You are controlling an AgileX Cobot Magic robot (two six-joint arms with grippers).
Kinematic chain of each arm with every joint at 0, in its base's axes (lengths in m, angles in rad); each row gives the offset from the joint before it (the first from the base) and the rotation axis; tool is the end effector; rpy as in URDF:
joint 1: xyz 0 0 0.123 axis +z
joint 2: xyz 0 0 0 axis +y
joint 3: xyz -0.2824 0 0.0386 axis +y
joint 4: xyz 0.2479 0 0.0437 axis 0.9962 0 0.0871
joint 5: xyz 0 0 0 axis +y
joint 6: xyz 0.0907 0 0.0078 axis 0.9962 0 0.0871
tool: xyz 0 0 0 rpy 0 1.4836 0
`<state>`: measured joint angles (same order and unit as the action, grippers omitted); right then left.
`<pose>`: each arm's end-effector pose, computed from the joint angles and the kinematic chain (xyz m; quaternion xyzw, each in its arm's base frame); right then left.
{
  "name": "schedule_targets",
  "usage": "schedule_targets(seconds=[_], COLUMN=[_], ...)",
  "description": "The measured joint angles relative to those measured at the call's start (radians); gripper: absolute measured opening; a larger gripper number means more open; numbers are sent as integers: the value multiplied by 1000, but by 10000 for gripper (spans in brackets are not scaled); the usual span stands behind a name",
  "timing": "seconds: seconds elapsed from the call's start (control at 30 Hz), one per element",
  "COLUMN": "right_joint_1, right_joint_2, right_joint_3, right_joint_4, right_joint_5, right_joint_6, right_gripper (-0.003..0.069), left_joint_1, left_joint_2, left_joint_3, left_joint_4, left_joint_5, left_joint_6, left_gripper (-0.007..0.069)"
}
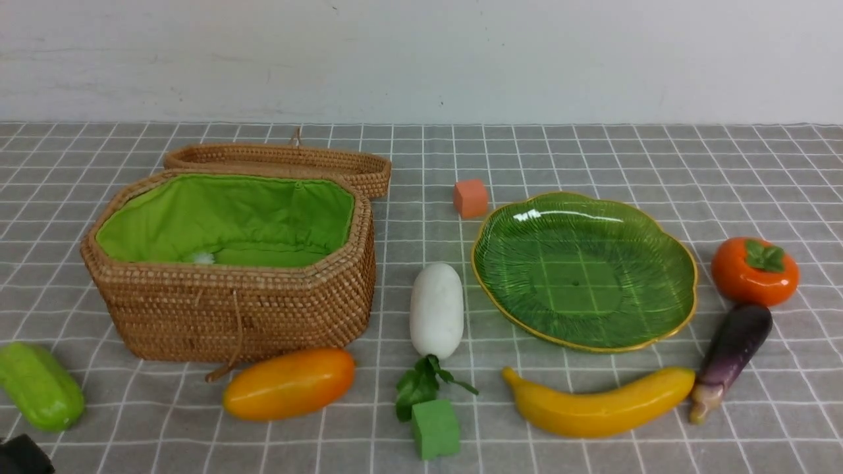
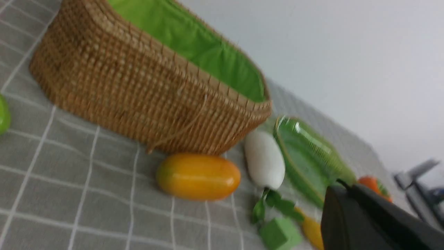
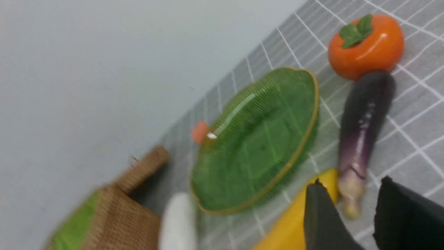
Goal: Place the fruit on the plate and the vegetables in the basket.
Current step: Take a chayote with your left arm and place it on the basket on the left.
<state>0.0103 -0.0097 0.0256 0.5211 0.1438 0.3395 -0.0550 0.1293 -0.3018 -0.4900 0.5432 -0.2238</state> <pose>0.0564 0.0071 0.1936 0.2753 0.6715 0.3121 0.6131 0.0463 -0.0248 0.2631 -0.1559 0.7656 -0.3036 0.5453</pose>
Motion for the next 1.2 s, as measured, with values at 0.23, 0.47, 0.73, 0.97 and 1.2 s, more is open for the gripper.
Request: schedule_targets(seconds=[0.23, 0.47, 0.73, 0.97, 1.2], right_joint_1=[62, 124, 196, 263, 269], right_joint_2=[88, 475, 622, 625, 626], right_joint_3=[-217, -780, -989, -990, -990], right_joint_4=[5, -192, -243, -280, -228], right_joint_5=[274, 824, 984, 983, 925], right_joint_6=[-104, -377, -461, -470, -522], right_gripper=[111, 18, 16, 20, 25], left_joint_1=[0, 0, 48, 249, 331], left_joint_2=[349, 706, 920, 1101, 1196], left_joint_3=[-180, -391, -427, -427, -434], left_joint_4=[153, 315, 515, 506, 495], left_joint_5=[210, 344, 259, 100, -42], left_joint_6=[53, 12, -200, -259, -268], left_gripper=[-13, -13, -13, -13, 149])
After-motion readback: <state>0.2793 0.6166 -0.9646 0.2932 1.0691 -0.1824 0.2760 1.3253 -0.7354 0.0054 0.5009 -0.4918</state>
